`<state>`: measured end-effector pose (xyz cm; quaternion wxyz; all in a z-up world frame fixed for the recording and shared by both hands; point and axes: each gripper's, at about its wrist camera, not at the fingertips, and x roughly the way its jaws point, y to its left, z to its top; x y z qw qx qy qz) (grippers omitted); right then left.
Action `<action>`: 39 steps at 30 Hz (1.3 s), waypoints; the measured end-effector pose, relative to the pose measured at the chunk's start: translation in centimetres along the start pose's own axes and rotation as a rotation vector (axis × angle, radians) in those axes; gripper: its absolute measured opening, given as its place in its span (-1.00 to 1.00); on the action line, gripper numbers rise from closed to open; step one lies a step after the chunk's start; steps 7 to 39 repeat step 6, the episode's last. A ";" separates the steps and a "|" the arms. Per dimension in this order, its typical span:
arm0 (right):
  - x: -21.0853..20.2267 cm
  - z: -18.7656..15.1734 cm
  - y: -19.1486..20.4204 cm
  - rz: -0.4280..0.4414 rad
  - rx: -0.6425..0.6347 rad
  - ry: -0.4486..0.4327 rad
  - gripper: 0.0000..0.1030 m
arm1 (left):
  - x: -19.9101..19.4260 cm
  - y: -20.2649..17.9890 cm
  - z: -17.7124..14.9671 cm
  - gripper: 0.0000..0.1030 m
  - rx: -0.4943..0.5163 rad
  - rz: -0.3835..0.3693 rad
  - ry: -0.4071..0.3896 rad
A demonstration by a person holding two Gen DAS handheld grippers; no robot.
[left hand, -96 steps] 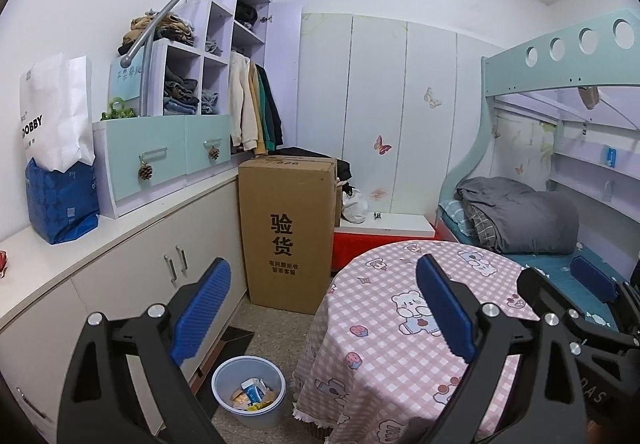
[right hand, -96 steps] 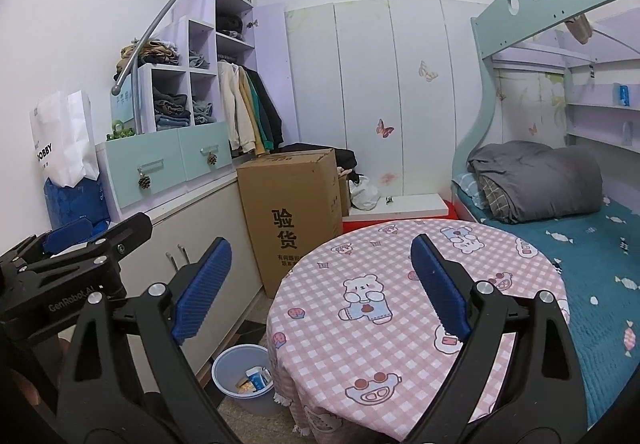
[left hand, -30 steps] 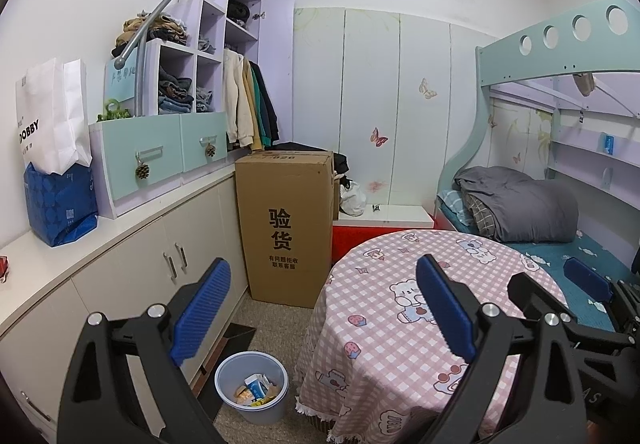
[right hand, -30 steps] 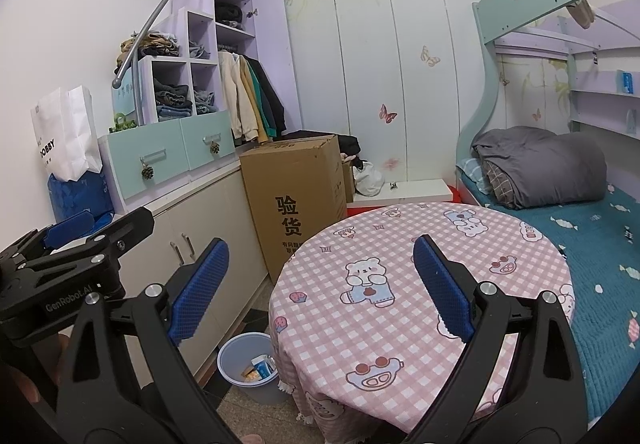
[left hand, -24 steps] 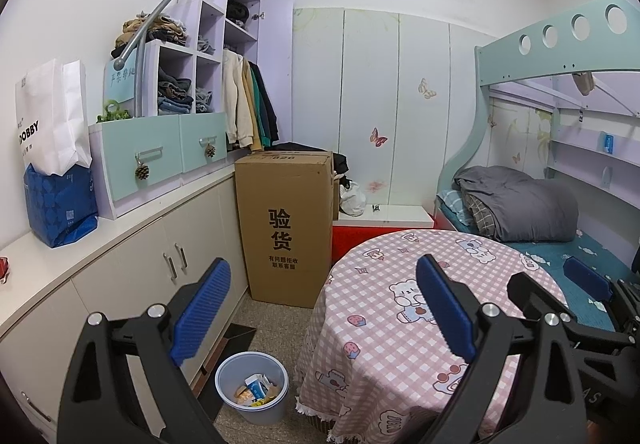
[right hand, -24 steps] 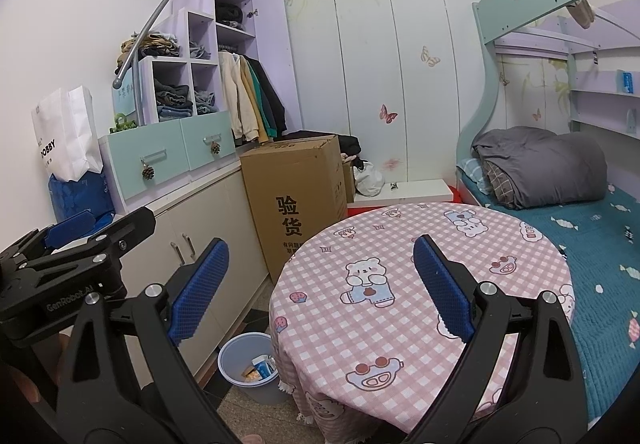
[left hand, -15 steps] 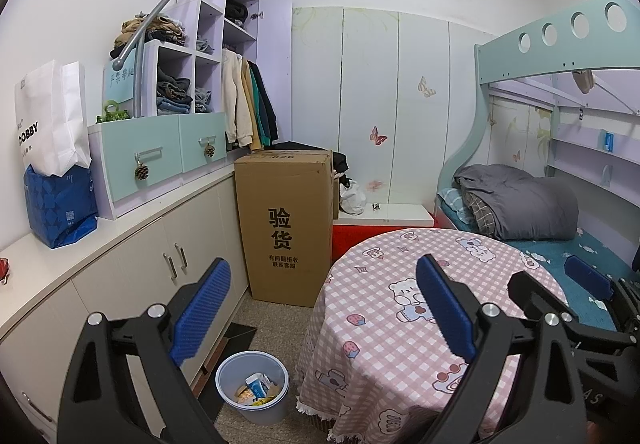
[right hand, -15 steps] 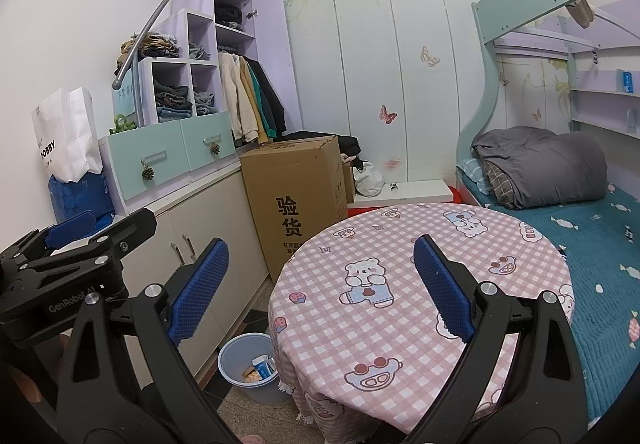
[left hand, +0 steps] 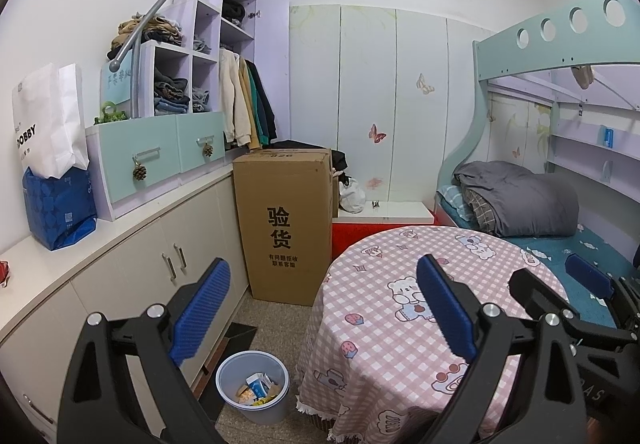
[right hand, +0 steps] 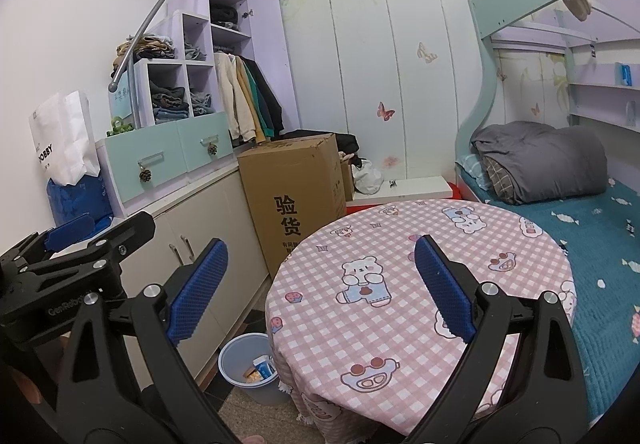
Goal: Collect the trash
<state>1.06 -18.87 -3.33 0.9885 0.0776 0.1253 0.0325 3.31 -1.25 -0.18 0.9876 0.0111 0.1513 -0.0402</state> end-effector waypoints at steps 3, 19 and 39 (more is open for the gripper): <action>0.4 -0.2 -0.3 -0.004 0.011 0.008 0.80 | 0.5 0.0 0.1 0.82 0.003 -0.001 0.009; 1.1 -0.6 -0.6 -0.010 0.023 0.021 0.80 | 1.4 0.1 0.0 0.84 0.002 0.000 0.027; 1.1 -0.6 -0.6 -0.010 0.023 0.021 0.80 | 1.4 0.1 0.0 0.84 0.002 0.000 0.027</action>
